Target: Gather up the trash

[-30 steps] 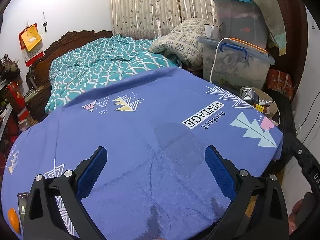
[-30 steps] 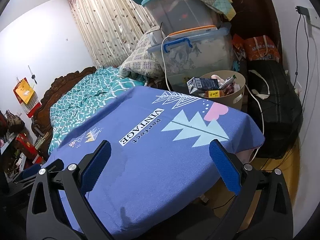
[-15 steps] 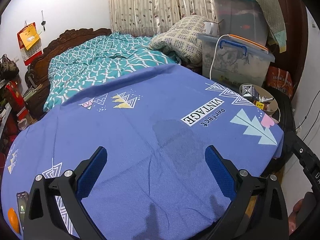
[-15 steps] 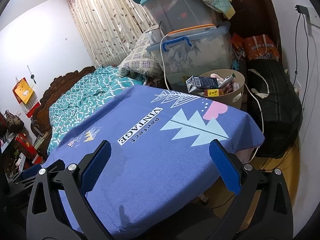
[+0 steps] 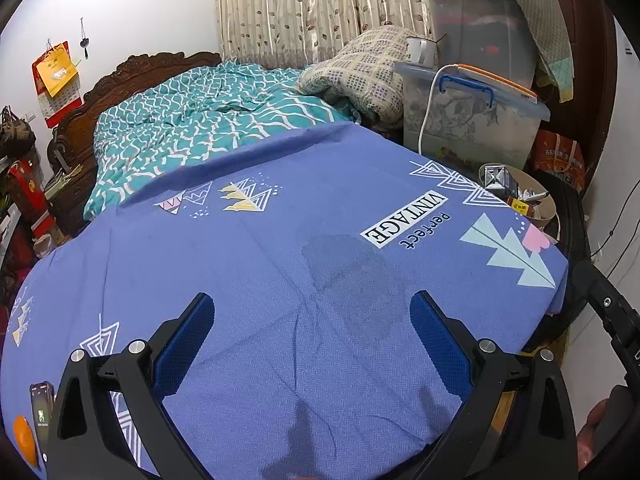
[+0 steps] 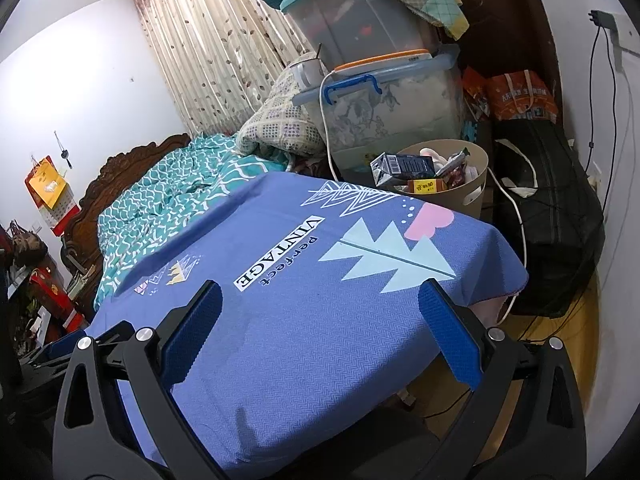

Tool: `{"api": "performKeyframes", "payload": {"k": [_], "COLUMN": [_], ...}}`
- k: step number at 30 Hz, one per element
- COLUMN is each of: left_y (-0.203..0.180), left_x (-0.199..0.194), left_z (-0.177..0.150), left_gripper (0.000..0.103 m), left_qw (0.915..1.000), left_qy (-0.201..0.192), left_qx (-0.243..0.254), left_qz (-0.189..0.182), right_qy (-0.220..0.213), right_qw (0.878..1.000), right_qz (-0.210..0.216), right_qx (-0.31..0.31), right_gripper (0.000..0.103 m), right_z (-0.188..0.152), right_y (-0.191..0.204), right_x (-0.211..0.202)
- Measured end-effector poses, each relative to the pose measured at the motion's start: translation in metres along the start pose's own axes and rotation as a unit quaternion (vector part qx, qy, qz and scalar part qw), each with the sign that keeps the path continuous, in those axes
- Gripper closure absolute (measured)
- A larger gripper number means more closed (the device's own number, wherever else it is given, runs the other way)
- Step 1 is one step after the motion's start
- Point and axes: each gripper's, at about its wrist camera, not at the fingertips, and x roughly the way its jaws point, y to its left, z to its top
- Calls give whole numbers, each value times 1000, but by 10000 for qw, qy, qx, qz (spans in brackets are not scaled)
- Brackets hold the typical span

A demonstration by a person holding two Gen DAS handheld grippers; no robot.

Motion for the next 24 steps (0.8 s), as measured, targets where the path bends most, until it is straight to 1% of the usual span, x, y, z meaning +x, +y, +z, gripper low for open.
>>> {"api": "performKeyframes", "payload": {"k": [24], "left_y": [-3], "left_x": [1], "left_z": [-4], "left_gripper": [9], "left_qw": [10000], "left_qy": [32], "left_qx": [63], "left_qz": [-27], "right_qy": [25], "right_qw": [10000], "right_qz": [43], "right_qx": [-71], "right_gripper": [5], "right_z": [0], "right_y": [1], "right_x": [4]}}
